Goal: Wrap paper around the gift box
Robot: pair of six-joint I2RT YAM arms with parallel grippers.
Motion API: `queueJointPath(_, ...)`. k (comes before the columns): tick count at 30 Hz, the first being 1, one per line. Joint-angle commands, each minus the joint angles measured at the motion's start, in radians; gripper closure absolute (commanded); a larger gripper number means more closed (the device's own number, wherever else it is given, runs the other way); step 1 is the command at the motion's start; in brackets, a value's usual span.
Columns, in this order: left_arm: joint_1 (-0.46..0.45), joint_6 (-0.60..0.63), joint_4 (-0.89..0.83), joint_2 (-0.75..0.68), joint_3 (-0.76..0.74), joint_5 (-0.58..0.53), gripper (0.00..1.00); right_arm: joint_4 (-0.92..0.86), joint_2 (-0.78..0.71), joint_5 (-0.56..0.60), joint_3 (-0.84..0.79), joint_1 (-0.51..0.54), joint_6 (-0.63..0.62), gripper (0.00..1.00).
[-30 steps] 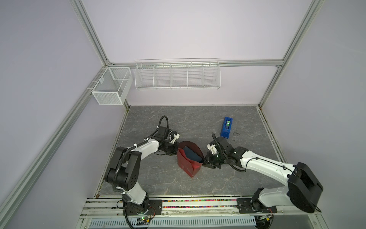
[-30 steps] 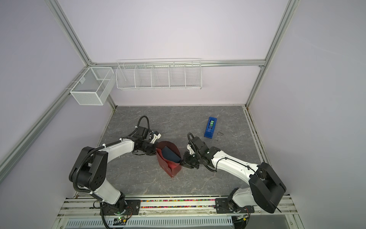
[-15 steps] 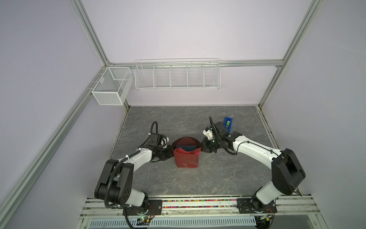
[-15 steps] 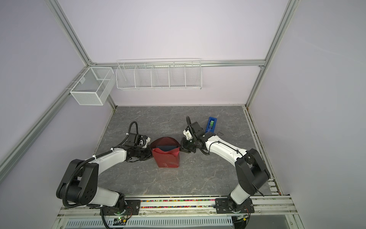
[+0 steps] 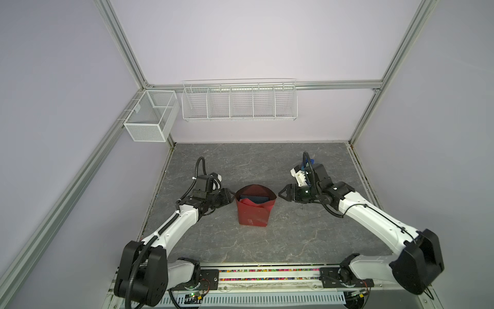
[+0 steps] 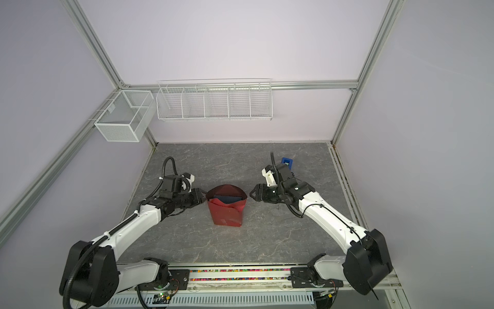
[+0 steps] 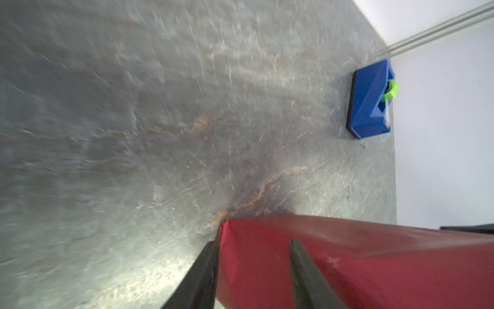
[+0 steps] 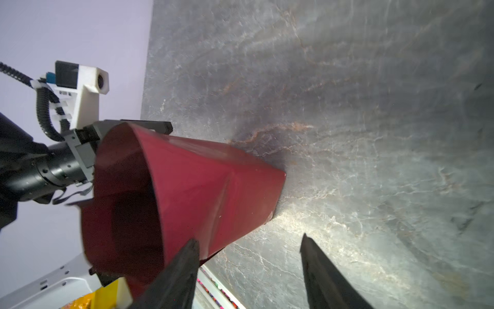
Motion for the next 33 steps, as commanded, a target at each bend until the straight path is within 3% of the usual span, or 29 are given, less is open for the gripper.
queueJointPath(1, 0.015, 0.089, -0.083, -0.102, 0.044, -0.176, 0.48, 0.078, -0.066, 0.032, -0.039, 0.0, -0.157, 0.31)
queueJointPath(4, 0.029, 0.141, -0.032, -0.183, 0.019, -0.113, 0.16, 0.083, -0.117, -0.03, -0.034, 0.001, -0.227, 0.24)
queueJointPath(6, 0.034, 0.145, -0.032, -0.195, 0.014, -0.065, 0.07, 0.117, -0.145, -0.1, -0.052, -0.002, -0.259, 0.06)
queueJointPath(7, 0.034, 0.144, -0.026, -0.192, 0.008, -0.02, 0.04, 0.148, -0.162, -0.122, -0.068, -0.004, -0.259, 0.03)
queueJointPath(10, 0.033, 0.152, 0.074, -0.186, -0.053, 0.14, 0.05, 0.201, -0.167, -0.198, -0.096, -0.004, -0.268, 0.11)
queueJointPath(13, 0.025, 0.096, 0.178, -0.213, -0.126, 0.185, 0.09, 0.297, -0.177, -0.238, -0.165, 0.008, -0.268, 0.12)
queueJointPath(16, -0.004, 0.091, 0.3, -0.286, -0.214, 0.202, 0.09, 0.42, -0.198, -0.196, -0.265, 0.045, -0.289, 0.11)
queueJointPath(20, -0.042, 0.105, 0.385, -0.348, -0.291, 0.201, 0.06, 0.548, -0.182, -0.153, -0.362, 0.117, -0.339, 0.11)
queueJointPath(27, -0.048, 0.098, 0.361, -0.339, -0.311, 0.218, 0.07, 0.74, -0.081, -0.102, -0.455, 0.183, -0.325, 0.11)
queueJointPath(33, -0.048, 0.147, 0.273, -0.508, -0.303, 0.09, 0.03, 0.826, -0.005, -0.097, -0.47, 0.221, -0.332, 0.1)
